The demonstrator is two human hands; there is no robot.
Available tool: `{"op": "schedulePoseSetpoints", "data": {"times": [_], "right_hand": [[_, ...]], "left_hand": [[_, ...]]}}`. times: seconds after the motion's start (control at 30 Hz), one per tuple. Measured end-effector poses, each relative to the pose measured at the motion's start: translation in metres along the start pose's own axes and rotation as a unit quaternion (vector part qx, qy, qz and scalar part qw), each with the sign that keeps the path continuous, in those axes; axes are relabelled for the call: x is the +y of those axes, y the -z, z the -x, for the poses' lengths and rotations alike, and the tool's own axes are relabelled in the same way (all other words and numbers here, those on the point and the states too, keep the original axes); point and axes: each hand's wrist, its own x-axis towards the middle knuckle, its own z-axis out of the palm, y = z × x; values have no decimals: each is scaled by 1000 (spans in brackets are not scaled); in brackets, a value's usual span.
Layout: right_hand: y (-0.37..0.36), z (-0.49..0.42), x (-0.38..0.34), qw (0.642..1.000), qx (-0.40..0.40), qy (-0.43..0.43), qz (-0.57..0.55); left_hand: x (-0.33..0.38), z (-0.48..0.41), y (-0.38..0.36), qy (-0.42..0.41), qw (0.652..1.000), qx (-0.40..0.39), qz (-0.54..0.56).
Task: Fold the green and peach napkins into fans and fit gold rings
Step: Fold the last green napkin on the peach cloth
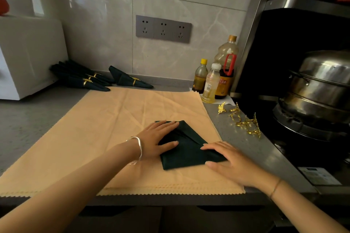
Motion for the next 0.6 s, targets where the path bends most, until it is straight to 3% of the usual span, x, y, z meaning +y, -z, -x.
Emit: {"op": "schedulePoseSetpoints", "data": {"times": [0.27,0.6], "right_hand": [[2,-4,-10,995,4,17,101],[5,-3,-12,993,5,19,118]], "left_hand": [[7,45,8,-48,991,-28,-120],[1,36,4,-66,980,-23,-186]]}}
